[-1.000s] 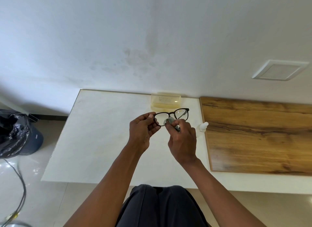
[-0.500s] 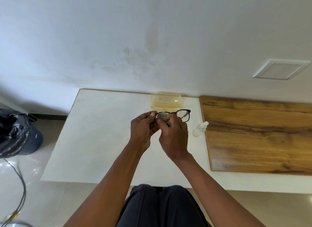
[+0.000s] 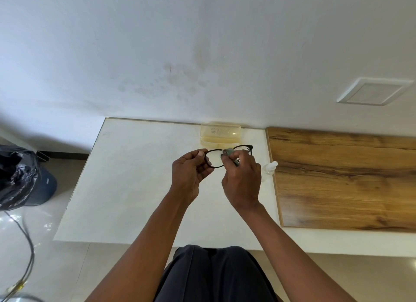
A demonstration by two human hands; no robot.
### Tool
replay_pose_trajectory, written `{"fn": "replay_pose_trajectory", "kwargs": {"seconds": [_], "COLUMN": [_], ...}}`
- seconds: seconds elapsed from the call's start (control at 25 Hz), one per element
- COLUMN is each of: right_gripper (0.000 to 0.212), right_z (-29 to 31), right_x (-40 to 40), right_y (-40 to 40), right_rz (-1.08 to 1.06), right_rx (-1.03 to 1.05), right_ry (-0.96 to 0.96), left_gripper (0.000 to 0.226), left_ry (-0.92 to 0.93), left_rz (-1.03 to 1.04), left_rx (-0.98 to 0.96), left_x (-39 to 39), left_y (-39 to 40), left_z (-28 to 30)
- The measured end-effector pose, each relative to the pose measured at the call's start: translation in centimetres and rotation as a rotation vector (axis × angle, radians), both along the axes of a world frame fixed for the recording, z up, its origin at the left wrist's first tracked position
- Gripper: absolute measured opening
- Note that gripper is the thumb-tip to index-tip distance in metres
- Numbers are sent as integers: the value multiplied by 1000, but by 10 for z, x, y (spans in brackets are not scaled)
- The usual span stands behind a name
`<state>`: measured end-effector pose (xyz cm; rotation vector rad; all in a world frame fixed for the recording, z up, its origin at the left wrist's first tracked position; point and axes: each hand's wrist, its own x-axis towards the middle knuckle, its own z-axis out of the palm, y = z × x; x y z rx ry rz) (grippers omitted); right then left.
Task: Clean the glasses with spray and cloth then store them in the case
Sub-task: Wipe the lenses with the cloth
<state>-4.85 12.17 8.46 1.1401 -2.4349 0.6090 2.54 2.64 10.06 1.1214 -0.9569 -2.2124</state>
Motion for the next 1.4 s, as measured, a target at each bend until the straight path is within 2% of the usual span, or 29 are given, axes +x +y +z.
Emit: {"fn": "replay_pose_trajectory", "kwargs": {"seconds": [0.16, 0.44, 0.64, 0.76, 0.96, 1.16, 1.4], "right_gripper": [32, 44, 45, 43, 30, 42, 47], "right_z": [0, -9, -4, 2, 2, -7, -6], "right_x": [9, 20, 11, 6, 13, 21, 10], "right_y": [-12, 8, 16, 6, -8, 4, 20], "right_rz": [48, 131, 31, -5, 66, 140, 78], "right_rx": [-24, 24, 23, -7, -35, 12, 24], "right_ry": [37, 60, 60, 42, 64, 93, 87], "left_gripper": [16, 16, 17, 17, 16, 16, 16], "left_ry": [18, 1, 6, 9, 11, 5, 13], "left_rz": [9, 35, 5, -7, 11, 31, 1], "left_rx": [20, 22, 4, 2, 4, -5, -12], "left_x": [0, 3, 4, 3, 2, 3, 4], "left_y": [4, 3, 2, 3, 5, 4, 3], "left_z": [2, 1, 2, 3, 6, 5, 5]}}
